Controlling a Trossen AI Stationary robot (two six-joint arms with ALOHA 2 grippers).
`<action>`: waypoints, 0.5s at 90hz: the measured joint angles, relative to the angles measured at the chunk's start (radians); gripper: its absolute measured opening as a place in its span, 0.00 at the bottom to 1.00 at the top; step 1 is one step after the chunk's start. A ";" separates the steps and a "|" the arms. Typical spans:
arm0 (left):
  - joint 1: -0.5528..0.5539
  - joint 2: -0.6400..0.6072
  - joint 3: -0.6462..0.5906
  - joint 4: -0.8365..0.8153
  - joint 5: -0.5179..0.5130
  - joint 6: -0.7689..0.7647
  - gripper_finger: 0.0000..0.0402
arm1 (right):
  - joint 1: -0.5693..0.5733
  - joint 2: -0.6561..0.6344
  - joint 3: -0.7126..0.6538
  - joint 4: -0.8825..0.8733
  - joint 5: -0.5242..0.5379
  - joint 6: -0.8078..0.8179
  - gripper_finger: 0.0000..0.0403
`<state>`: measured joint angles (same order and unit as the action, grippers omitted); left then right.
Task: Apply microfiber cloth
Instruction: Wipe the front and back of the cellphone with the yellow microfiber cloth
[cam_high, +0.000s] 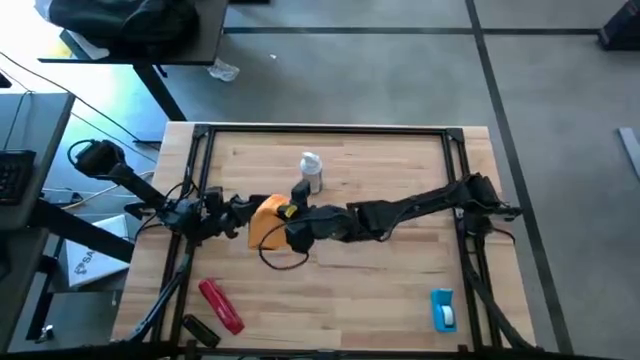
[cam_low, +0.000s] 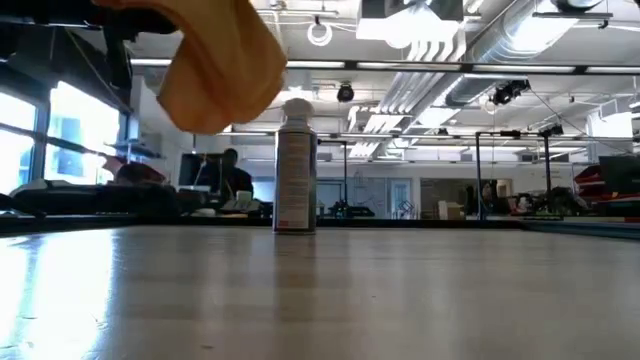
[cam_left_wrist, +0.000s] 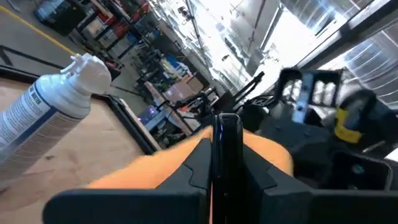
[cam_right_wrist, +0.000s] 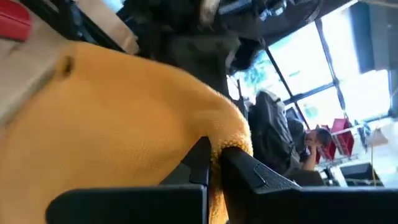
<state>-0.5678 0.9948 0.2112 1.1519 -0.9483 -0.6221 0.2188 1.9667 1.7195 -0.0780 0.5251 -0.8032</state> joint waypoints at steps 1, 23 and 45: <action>0.000 0.000 0.000 0.000 0.000 -0.001 0.04 | -0.003 0.000 0.000 0.001 -0.005 0.004 0.00; 0.025 0.001 0.000 0.044 -0.013 0.006 0.04 | -0.020 0.047 0.002 0.014 -0.127 0.111 0.00; 0.047 -0.015 0.000 0.135 0.023 0.093 0.04 | 0.028 0.108 0.002 -0.012 -0.287 0.270 0.00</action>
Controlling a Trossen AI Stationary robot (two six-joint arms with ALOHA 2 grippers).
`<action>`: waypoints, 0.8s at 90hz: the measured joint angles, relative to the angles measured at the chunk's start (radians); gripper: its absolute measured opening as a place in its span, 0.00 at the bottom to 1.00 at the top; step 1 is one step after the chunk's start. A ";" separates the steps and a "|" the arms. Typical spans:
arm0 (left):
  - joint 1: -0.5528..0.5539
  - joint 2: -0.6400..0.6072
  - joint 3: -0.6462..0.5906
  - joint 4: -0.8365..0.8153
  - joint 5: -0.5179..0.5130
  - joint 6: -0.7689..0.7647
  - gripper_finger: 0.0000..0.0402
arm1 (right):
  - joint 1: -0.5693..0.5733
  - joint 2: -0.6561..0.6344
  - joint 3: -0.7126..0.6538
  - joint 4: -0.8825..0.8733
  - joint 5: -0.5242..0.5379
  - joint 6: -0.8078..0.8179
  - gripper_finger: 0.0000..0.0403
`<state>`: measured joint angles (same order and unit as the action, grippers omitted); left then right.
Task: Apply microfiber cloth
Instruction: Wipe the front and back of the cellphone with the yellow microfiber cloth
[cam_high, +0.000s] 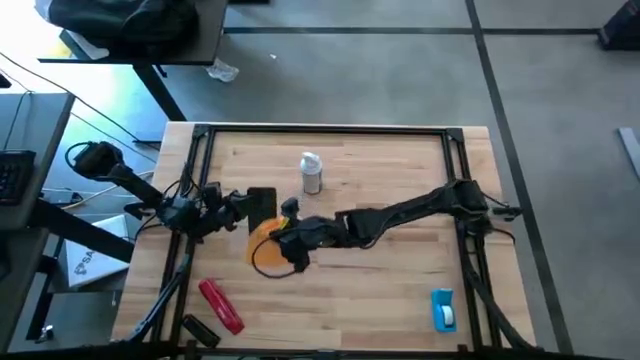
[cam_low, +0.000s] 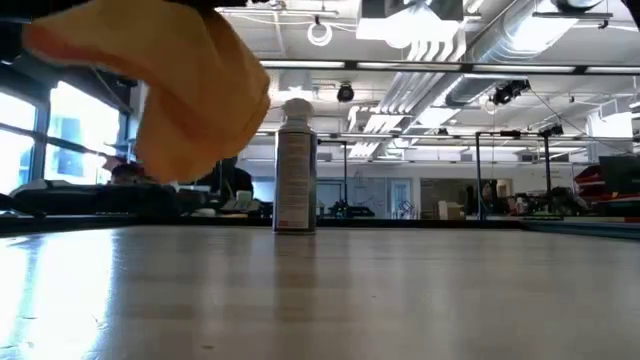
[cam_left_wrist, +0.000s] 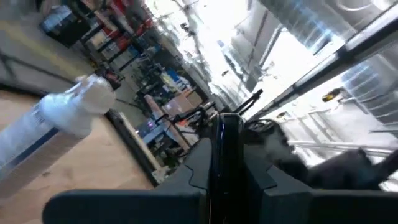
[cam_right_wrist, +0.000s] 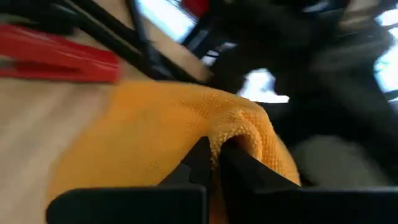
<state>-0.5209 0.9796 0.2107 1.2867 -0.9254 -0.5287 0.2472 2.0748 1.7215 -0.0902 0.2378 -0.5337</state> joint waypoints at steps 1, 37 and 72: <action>0.000 -0.002 0.001 0.011 0.001 0.009 0.04 | 0.003 0.000 0.000 -0.004 -0.010 0.007 0.00; -0.005 -0.028 0.005 -0.032 0.364 0.669 0.04 | 0.103 -0.091 -0.002 -0.509 0.118 0.306 0.00; -0.004 0.228 0.034 -0.242 0.447 1.235 0.04 | 0.112 -0.170 -0.002 -0.850 0.356 0.528 0.00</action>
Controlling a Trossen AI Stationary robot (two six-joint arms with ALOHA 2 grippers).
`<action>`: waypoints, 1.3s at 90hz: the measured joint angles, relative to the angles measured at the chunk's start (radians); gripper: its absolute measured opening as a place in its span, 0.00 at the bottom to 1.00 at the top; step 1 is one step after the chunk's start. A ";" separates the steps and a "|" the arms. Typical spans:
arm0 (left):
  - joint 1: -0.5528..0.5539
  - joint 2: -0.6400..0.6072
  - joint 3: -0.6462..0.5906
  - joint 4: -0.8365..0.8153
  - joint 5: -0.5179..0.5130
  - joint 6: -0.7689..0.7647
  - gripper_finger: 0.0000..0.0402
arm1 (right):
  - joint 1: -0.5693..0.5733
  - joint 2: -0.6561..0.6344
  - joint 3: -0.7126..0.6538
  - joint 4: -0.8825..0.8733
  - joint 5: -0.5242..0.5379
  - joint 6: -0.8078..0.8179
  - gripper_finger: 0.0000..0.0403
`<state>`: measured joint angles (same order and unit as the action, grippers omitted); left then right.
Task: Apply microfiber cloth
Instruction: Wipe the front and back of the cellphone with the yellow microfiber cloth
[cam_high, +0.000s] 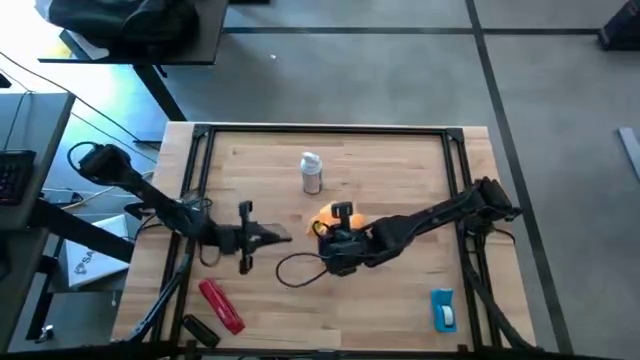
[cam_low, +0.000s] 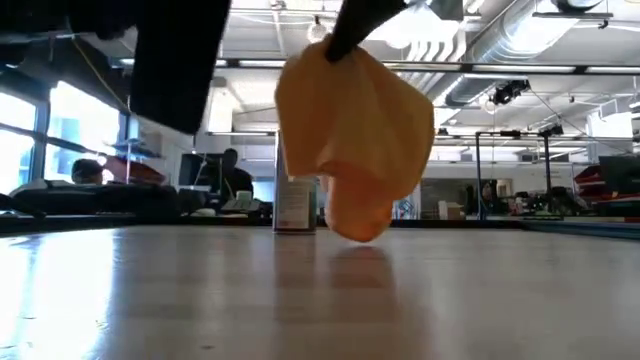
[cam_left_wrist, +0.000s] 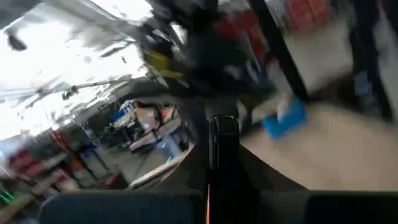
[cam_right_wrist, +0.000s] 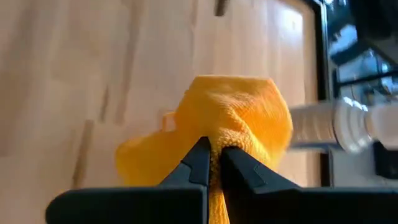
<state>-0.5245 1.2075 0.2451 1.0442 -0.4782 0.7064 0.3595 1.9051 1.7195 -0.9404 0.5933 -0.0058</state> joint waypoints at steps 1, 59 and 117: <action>0.000 0.009 0.003 -0.003 -0.006 0.009 0.04 | 0.000 -0.001 0.000 -0.006 0.001 0.003 0.00; -0.070 0.481 0.184 -0.173 0.025 0.204 0.10 | -0.065 0.037 0.000 0.049 -0.043 0.036 0.00; -0.121 0.533 0.248 -0.192 0.108 -0.485 0.45 | -0.069 0.107 0.000 0.139 -0.235 0.028 0.00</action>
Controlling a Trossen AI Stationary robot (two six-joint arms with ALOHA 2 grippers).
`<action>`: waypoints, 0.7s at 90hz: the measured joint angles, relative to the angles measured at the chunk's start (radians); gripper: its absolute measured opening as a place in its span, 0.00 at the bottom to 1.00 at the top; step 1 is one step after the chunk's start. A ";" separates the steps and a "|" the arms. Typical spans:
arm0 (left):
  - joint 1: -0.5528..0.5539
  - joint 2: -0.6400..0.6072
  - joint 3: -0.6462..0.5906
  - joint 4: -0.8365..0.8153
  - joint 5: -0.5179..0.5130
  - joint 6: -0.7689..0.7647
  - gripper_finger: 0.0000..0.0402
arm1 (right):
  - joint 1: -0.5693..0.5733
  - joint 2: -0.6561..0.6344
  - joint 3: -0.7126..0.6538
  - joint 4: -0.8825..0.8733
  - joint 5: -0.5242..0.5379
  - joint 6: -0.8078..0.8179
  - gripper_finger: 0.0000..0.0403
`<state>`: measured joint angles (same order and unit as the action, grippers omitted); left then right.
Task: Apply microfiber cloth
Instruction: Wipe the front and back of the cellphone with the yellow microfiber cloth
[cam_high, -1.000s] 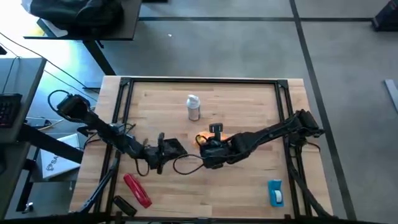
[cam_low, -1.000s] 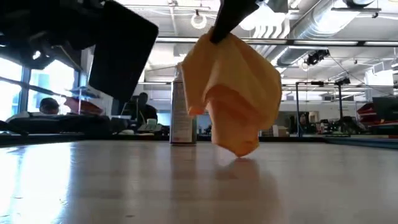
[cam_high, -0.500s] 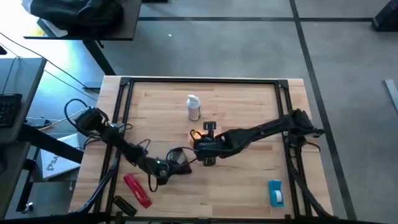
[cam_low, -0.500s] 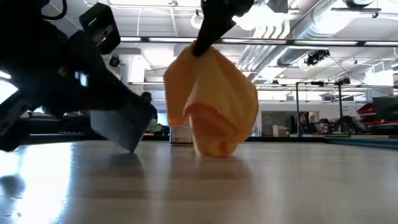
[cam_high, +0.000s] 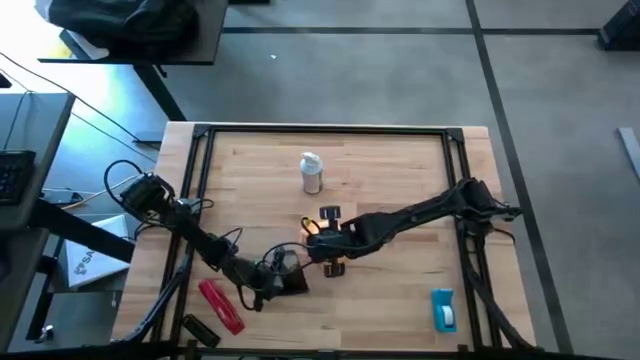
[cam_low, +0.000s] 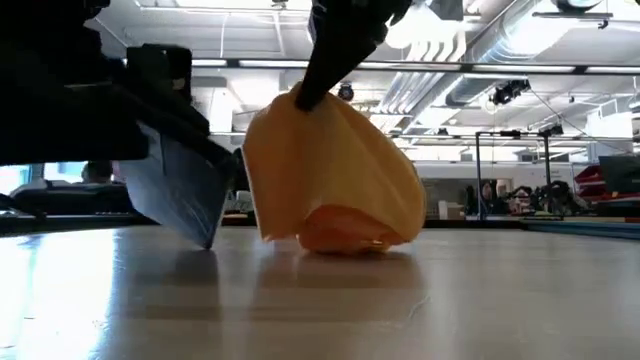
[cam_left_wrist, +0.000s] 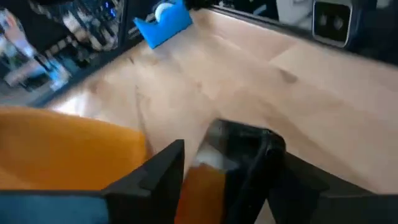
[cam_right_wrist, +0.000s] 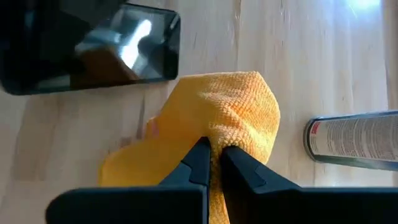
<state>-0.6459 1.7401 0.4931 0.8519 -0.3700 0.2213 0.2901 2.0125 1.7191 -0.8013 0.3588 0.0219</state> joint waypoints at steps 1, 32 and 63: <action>0.000 0.000 0.000 -0.004 0.000 -0.012 0.46 | 0.000 0.000 0.000 0.003 0.000 0.000 0.00; -0.003 0.002 -0.005 -0.091 -0.038 -0.235 0.46 | 0.023 0.000 0.000 0.035 -0.003 0.004 0.00; 0.087 0.002 -0.005 -0.180 -0.028 -0.311 0.46 | 0.055 0.000 0.000 0.041 -0.078 0.032 0.00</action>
<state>-0.5589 1.7416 0.4881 0.6720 -0.3984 -0.0901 0.3454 2.0121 1.7191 -0.7604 0.2810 0.0541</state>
